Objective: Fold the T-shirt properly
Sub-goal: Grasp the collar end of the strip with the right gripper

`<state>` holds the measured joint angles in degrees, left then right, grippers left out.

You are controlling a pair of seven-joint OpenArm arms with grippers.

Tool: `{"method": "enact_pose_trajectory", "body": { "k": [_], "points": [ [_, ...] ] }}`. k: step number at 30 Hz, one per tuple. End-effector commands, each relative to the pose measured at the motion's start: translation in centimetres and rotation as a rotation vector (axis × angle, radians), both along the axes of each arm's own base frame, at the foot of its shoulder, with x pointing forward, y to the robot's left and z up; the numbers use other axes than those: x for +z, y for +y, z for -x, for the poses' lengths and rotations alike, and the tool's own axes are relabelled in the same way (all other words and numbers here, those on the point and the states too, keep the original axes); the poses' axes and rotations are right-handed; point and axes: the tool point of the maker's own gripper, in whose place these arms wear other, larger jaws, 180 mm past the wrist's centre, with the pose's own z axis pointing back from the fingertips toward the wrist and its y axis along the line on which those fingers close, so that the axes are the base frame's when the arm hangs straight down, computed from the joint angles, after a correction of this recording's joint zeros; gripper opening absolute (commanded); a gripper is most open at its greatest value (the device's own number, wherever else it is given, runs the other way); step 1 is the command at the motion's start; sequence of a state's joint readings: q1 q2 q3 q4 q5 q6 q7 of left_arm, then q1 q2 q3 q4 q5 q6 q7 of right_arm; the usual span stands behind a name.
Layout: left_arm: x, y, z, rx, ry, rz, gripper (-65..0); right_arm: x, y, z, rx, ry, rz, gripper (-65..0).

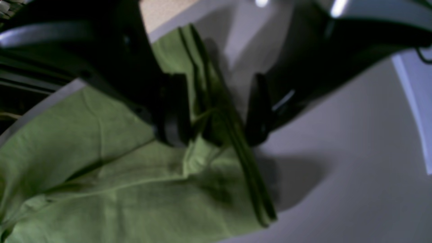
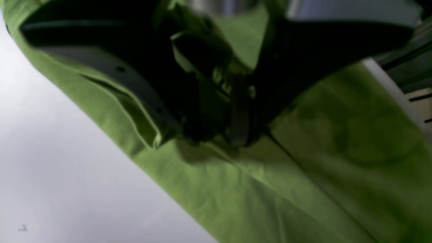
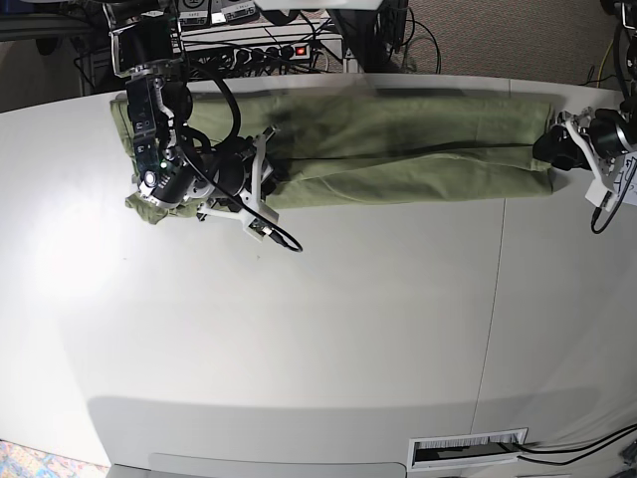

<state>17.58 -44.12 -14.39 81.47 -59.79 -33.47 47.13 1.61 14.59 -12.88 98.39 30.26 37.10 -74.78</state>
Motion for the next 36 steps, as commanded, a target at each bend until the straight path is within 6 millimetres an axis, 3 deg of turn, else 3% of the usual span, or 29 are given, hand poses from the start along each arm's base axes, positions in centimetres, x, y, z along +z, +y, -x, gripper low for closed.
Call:
{"method": "enact_pose_trajectory", "body": {
  "k": [1, 8, 15, 18, 25, 30, 36],
  "points": [
    [1.2, 0.5, -0.9, 0.008, -0.036, 0.002, -35.4, 0.9, 0.1, -0.7, 0.0, -0.028, -0.011, -49.5],
    [-0.4, -0.8, -0.4, 0.048, -0.011, 0.019, -35.4, 3.1, 0.8, -1.3, 0.022, -0.105, -0.022, -49.5],
    [-1.2, -1.2, 0.4, 0.051, 0.042, 0.024, -35.7, 3.3, 0.8, -1.3, 0.025, -0.113, -0.024, -49.5],
    [-1.1, -1.5, 0.4, 0.055, 0.043, 0.043, -41.3, 3.2, 0.7, -1.1, 0.028, -0.102, -0.018, -49.5],
    [-1.1, -1.6, 0.4, 0.054, 0.043, 0.043, -65.0, 3.1, -0.7, -0.1, 0.048, -0.053, -0.014, -49.5],
    [-0.9, -1.6, 0.2, 0.05, 0.034, 0.045, -65.0, 2.1, -2.5, 1.1, 0.049, -0.018, 0.032, -49.5],
    [0.0, -1.9, -1.3, 0.033, 0.001, 0.053, -65.0, 1.4, -3.1, 1.7, 0.045, -0.012, 0.054, -49.5]
  ]
}}
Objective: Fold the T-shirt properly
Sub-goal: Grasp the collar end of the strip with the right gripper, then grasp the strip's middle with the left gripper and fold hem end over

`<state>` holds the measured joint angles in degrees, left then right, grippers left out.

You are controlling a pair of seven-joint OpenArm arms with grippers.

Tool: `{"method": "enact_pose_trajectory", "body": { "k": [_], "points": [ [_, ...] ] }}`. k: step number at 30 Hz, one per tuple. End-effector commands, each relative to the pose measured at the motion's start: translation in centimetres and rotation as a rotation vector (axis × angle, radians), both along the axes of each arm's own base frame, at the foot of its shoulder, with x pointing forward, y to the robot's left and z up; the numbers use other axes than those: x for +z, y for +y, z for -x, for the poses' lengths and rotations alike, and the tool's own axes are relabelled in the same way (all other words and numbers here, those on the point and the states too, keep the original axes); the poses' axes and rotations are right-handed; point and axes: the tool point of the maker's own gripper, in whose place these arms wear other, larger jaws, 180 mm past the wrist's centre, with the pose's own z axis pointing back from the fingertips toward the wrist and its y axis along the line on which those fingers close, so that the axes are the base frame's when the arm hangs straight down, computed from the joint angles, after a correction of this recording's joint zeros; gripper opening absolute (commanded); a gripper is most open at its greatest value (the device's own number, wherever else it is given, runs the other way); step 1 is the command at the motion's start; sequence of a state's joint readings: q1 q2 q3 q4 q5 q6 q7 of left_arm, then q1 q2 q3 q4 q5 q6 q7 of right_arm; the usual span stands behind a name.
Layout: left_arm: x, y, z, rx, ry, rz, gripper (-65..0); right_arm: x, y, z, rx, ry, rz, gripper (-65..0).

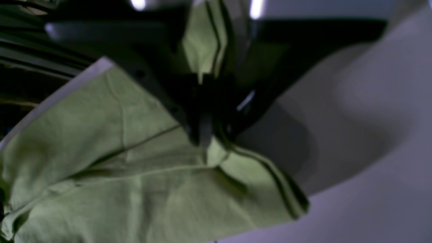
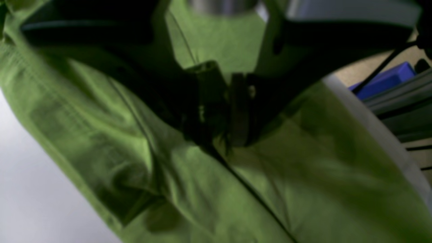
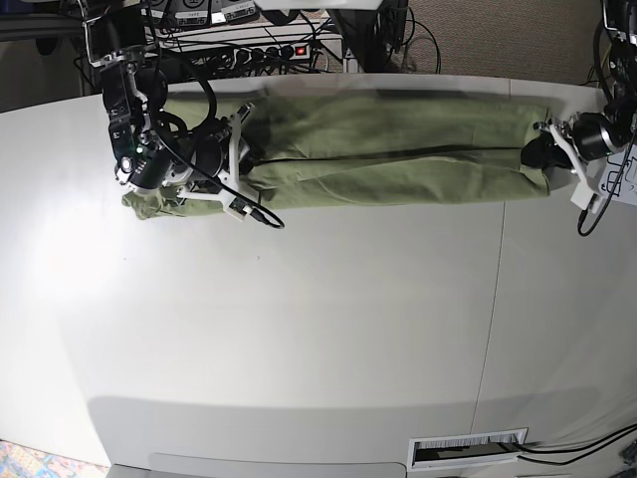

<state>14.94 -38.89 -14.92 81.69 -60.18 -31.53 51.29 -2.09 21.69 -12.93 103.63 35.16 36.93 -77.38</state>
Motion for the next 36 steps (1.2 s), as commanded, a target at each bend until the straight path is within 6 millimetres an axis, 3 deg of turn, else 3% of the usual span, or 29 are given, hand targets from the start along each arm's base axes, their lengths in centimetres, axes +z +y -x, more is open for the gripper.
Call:
{"method": "enact_pose_trajectory", "body": {
  "k": [1, 12, 21, 36],
  "points": [
    [1.0, 0.3, -0.8, -0.002, -0.018, 0.004, -65.0, 1.0, 0.0, -1.1, -0.001, -0.05, -0.007, -49.5],
    [6.4, -5.4, -1.1, -0.19, -0.164, 0.236, -65.0, 1.3, 0.2, -2.1, -0.009, -0.112, -0.024, -49.5],
    [10.5, -11.8, -1.4, -0.287, -0.33, 0.329, -65.0, 1.3, 0.5, -2.2, -0.012, -0.117, -0.024, -49.5],
    [11.1, -19.2, -0.6, -0.152, -0.372, 0.617, -65.0, 1.3, 0.4, -2.4, -0.015, -0.131, -0.019, -49.5]
  ]
}}
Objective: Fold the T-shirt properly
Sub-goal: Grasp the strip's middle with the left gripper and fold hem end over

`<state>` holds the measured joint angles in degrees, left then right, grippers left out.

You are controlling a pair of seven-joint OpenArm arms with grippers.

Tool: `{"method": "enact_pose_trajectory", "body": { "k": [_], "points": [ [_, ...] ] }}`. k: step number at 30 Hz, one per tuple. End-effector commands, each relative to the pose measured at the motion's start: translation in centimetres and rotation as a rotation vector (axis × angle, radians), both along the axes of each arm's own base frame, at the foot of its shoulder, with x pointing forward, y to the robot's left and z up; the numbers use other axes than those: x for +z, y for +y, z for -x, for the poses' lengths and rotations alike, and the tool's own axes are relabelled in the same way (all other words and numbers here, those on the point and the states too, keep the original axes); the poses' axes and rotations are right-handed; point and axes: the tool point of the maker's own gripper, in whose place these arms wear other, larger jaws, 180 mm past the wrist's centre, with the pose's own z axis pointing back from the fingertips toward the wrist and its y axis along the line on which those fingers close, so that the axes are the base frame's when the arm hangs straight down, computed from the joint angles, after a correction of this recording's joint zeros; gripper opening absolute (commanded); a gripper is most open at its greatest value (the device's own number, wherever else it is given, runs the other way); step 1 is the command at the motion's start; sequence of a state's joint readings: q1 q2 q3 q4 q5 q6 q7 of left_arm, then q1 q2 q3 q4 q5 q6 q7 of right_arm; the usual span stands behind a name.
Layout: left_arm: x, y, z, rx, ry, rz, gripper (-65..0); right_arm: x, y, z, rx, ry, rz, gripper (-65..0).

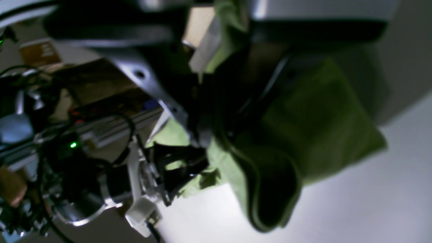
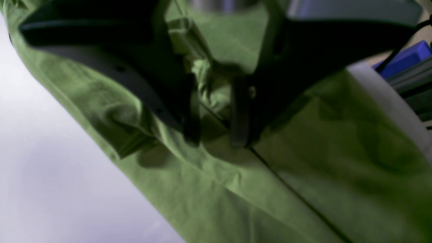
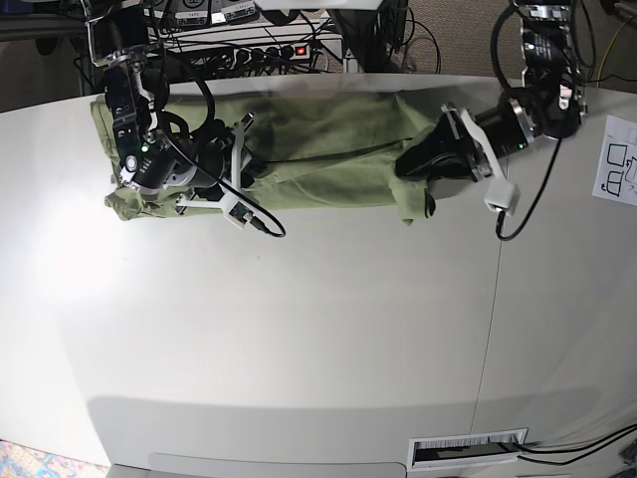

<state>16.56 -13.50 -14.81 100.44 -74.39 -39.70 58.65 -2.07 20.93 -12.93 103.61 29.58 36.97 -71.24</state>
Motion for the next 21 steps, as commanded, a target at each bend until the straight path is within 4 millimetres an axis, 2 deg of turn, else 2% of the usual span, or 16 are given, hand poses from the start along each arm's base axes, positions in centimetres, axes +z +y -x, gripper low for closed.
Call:
{"method": "enact_pose_trajectory", "body": {
  "k": [1, 14, 21],
  "points": [
    [1.5, -0.1, -0.5, 0.025, -0.039, 0.054, -65.0, 1.0, 0.1, -0.9, 0.003, -0.042, -0.016, -49.5],
    [2.1, -4.3, -0.7, 0.091, -0.022, 0.194, -65.0, 1.0, 0.1, -0.9, 0.003, -0.044, -0.017, -49.5],
    [0.9, -7.8, 1.0, -0.006, 0.007, 0.156, -65.0, 1.2, 0.0, -1.1, 0.003, -0.05, -0.015, -49.5]
  ]
}}
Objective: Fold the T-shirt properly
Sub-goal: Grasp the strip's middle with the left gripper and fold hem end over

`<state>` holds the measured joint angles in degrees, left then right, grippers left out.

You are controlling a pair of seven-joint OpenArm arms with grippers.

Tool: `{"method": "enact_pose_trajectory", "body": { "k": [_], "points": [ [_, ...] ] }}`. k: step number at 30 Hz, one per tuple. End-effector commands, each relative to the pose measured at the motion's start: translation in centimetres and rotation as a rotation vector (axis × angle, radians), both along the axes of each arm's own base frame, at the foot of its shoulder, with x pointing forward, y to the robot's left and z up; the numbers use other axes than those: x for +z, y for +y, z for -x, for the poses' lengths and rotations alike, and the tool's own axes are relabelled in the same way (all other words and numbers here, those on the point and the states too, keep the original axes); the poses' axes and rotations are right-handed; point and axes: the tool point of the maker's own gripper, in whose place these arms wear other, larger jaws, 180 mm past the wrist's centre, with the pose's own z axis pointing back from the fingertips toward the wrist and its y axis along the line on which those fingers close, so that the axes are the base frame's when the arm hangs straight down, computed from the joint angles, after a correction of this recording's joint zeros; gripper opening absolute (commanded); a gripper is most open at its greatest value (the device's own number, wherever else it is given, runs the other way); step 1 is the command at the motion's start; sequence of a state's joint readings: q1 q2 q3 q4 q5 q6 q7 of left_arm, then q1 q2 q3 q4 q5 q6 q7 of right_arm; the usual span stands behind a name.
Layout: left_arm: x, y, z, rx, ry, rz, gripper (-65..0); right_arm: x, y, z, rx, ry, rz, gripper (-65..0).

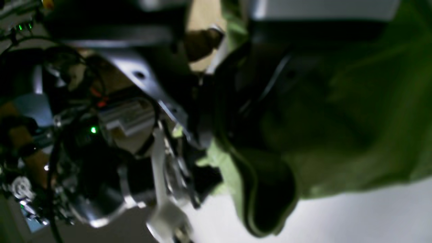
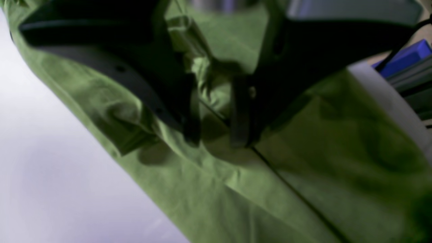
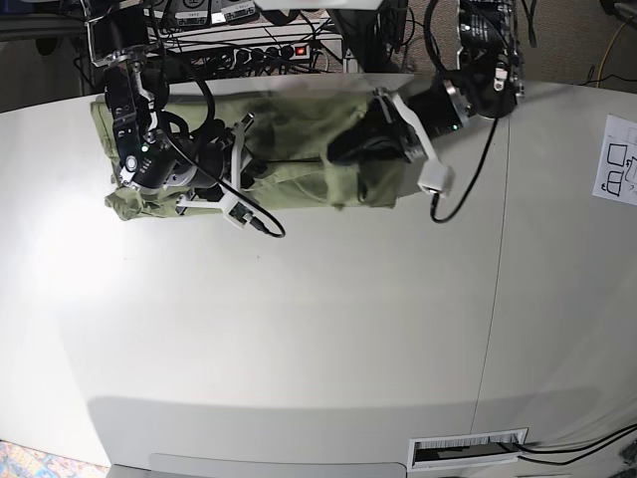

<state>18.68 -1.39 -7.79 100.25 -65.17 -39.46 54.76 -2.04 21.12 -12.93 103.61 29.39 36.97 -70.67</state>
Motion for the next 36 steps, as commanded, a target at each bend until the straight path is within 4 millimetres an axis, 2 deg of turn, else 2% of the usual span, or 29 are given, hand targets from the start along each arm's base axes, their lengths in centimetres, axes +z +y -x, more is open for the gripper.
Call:
{"method": "enact_pose_trajectory", "body": {
  "k": [1, 6, 7, 10, 11, 12, 19, 23, 28, 32, 36],
  "points": [
    [1.2, -0.4, -0.4, 0.008, -0.04, 0.03, -65.0, 1.1, 0.0, -1.0, 0.003, -0.044, -0.016, -49.5],
    [0.7, -2.1, 0.1, -0.027, -0.064, -0.014, -65.0, 1.1, 0.1, -1.0, 0.003, -0.044, -0.017, -49.6],
    [0.7, -2.3, 0.0, -0.029, -0.069, -0.017, -62.6, 1.1, 0.1, -1.0, 0.003, -0.044, -0.017, -49.5],
    [0.6, -2.2, -0.4, -0.027, -0.083, -0.04, -43.3, 1.1, 0.0, -1.0, 0.003, -0.044, -0.017, -49.6],
    [0.6, -2.1, -0.5, -0.029, -0.088, -0.048, -40.2, 1.1, 0.1, -1.0, 0.003, -0.044, -0.017, -49.5],
    [0.6, -2.1, -0.7, -0.032, -0.094, -0.057, -39.8, 1.1, 0.1, -1.0, 0.003, -0.044, -0.017, -49.5],
    [0.3, -1.0, -1.1, -0.061, -0.118, -0.117, -40.3, 1.1, -0.2, -1.0, 0.002, -0.045, -0.011, -49.5],
    [-0.9, -0.2, -0.4, -0.105, -0.093, -0.18, -50.2, 1.5, -1.3, -1.5, -0.024, -0.06, -0.001, -49.5],
    [-2.2, 1.1, -0.6, -0.1, -0.094, -0.269, -65.0, 3.8, -2.8, -2.9, -0.104, -0.111, -0.063, -49.5],
    [-3.0, 1.5, -0.6, -0.102, -0.09, -0.318, -65.0, 5.1, -4.2, -3.7, -0.164, -0.139, -0.097, -49.6],
    [-2.4, -0.5, 0.4, -0.149, -0.091, -0.261, -65.0, 5.4, -5.0, -4.1, -0.192, -0.154, -0.095, -49.5]
  ]
}}
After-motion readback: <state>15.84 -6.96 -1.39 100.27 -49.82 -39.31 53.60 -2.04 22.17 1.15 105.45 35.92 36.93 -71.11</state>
